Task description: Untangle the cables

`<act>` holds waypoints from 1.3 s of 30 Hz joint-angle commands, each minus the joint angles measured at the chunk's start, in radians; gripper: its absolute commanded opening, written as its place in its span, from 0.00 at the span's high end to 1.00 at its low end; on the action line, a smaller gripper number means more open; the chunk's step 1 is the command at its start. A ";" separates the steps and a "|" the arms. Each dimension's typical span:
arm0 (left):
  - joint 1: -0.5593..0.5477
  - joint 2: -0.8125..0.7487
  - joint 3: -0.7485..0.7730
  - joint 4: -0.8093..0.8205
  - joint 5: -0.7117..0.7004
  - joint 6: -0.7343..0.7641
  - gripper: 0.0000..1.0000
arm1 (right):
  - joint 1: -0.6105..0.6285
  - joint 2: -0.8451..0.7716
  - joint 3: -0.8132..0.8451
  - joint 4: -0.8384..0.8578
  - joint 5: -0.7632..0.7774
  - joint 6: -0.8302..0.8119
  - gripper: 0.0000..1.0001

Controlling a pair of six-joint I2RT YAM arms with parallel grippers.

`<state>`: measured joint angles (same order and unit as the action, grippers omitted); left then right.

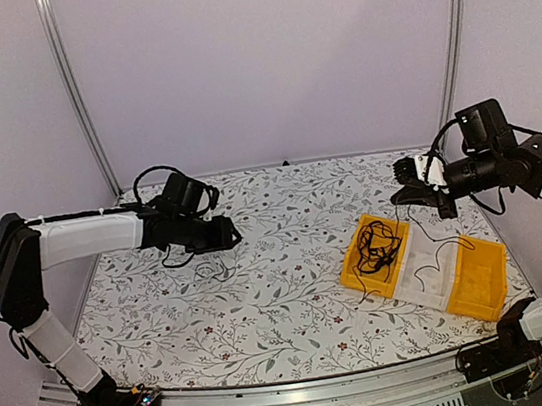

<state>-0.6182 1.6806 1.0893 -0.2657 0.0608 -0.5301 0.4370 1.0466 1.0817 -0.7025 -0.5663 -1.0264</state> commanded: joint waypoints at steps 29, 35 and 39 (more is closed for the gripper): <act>0.022 0.006 0.037 -0.003 -0.021 0.014 0.46 | -0.391 0.040 0.068 -0.157 -0.041 -0.445 1.00; 0.031 0.006 0.030 0.000 -0.009 0.027 0.46 | -0.391 0.018 -0.047 -0.116 -0.001 -0.508 1.00; 0.034 -0.001 0.011 0.015 -0.005 0.021 0.46 | -0.375 0.029 -0.094 -0.153 -0.009 -0.554 1.00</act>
<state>-0.5953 1.6836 1.0992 -0.2852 0.0418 -0.5228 0.0513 1.0828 1.0264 -0.8421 -0.5591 -1.4868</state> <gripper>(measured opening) 0.545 0.021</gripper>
